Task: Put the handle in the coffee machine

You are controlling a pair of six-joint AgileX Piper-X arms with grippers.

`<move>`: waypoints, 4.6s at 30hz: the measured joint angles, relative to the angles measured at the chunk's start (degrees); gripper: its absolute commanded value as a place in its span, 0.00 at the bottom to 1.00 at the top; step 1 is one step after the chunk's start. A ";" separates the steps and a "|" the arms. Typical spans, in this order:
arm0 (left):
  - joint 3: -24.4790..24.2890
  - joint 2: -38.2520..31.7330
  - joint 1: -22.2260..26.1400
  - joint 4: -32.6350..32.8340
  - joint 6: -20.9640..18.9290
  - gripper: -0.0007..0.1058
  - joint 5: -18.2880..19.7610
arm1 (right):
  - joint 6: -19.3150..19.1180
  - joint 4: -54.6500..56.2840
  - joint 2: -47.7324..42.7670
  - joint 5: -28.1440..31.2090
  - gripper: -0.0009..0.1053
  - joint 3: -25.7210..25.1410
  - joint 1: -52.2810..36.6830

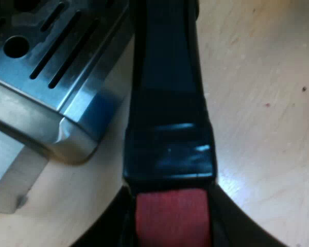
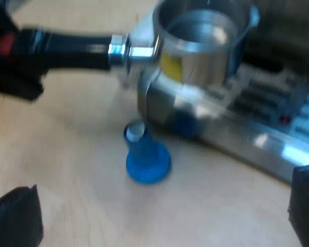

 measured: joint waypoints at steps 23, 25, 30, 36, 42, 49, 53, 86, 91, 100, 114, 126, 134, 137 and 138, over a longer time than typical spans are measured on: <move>-0.81 10.49 -0.01 -4.33 8.54 0.01 0.23 | -9.55 -36.76 10.35 10.42 0.94 8.75 0.00; -1.96 11.65 0.22 -4.33 8.65 0.01 0.23 | -10.48 -37.75 10.91 10.52 0.94 8.75 0.00; -3.66 12.85 1.74 -4.10 8.61 0.02 1.19 | -11.00 -39.14 11.12 10.58 0.94 8.75 0.00; -4.98 15.33 3.90 -4.38 8.61 0.02 3.17 | -11.40 -42.33 11.72 13.61 0.94 8.75 0.00; -4.98 18.01 3.90 -4.99 8.61 0.02 4.58 | -11.62 -48.01 16.21 17.67 0.92 8.75 0.00; -4.98 18.01 3.90 -7.11 8.61 0.02 4.70 | -14.59 -53.61 20.02 19.54 0.88 8.75 0.00; -5.48 18.40 3.90 -8.09 8.61 0.02 4.70 | -15.39 -56.35 21.22 19.53 0.88 8.75 0.00; -12.79 26.43 3.90 -8.62 8.59 0.02 5.97 | -18.29 -58.96 28.99 21.93 0.88 2.72 0.00; -12.79 26.43 3.90 -8.60 8.59 0.02 6.34 | -18.29 -58.96 28.99 21.93 0.88 2.72 0.00; -16.21 26.43 3.90 -7.62 8.59 0.02 7.53 | -18.29 -58.96 28.99 21.93 0.88 2.72 0.00; -17.67 26.01 3.90 -5.47 8.67 0.02 7.65 | -18.29 -58.96 28.99 21.93 0.88 2.72 0.00; -17.67 24.03 3.90 -5.44 9.61 0.02 6.15 | -18.29 -58.96 28.99 21.93 0.88 2.72 0.00; -17.50 24.03 4.04 -6.41 8.66 0.02 6.54 | -18.29 -58.96 28.99 21.93 0.88 2.72 0.00; -17.20 24.03 4.04 -7.50 8.46 0.02 6.75 | -18.29 -58.96 28.99 21.93 0.88 2.72 0.00; -17.13 24.03 4.04 -8.03 8.29 0.02 6.72 | -18.29 -58.96 28.99 21.93 0.88 2.72 0.00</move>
